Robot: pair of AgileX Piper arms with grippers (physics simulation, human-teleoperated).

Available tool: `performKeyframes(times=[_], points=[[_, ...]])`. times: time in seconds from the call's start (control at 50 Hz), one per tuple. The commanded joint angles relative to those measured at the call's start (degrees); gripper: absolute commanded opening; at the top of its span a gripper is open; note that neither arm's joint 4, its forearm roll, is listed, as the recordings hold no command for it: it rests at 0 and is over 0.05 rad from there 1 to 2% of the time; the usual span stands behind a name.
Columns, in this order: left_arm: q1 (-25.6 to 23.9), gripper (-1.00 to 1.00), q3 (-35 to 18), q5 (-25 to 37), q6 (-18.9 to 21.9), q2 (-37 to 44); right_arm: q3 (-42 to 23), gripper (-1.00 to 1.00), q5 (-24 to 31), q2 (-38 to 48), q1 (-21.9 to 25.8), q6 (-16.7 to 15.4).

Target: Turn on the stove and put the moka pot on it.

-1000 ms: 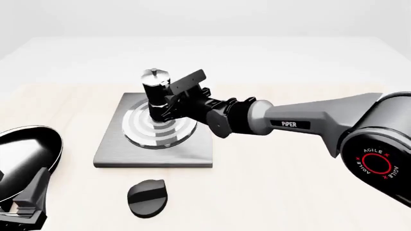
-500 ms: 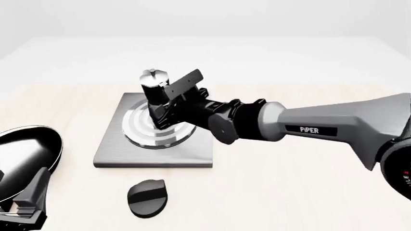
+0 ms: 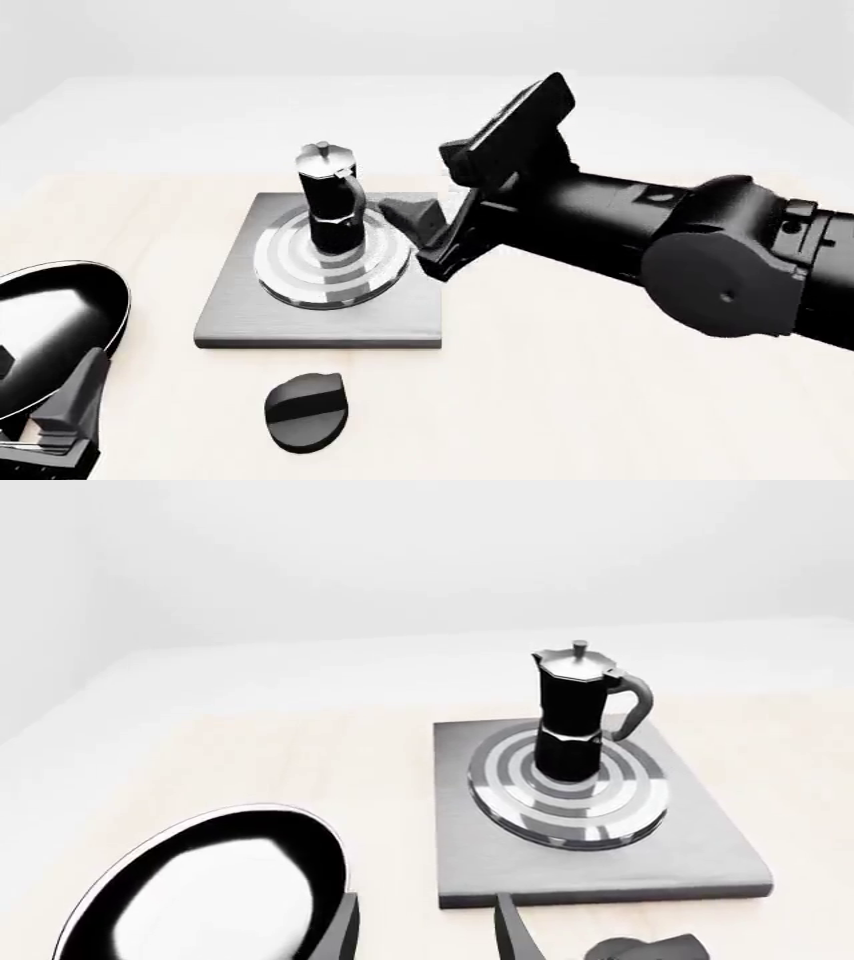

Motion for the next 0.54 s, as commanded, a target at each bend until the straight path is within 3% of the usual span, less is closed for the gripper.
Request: performKeyframes(times=[0.02,0.08,0.26,0.28,0.4,0.46,0.5,0.54], points=[[-1.6,1.00,0.0,0.2,0.4,0.0,9.0,1.00,10.6,-21.2,-2.8,-1.8],[-2.3,1.00,0.0,0.4,0.5,0.0,11.1,1.00,13.3,-26.2,-4.6,-0.9],[-3.1,1.00,0.0,0.5,0.1,0.0,20.5,1.00,19.7,-43.0,-7.6,-2.9],[-3.3,1.00,0.0,0.4,0.1,0.0,21.6,1.00,21.4,-48.0,-8.9,-3.2],[-3.3,1.00,0.0,0.2,0.1,0.0,25.8,1.00,28.1,-60.4,-9.3,2.2],[-3.4,1.00,0.0,0.3,0.2,0.0,29.0,1.00,31.8,-69.4,-11.0,7.2],[-3.5,1.00,0.0,0.2,0.3,0.0,31.6,1.00,33.8,-74.6,-12.5,7.5],[-3.5,1.00,0.0,0.2,0.5,0.0,33.2,1.00,31.4,-75.0,-13.8,8.1]])
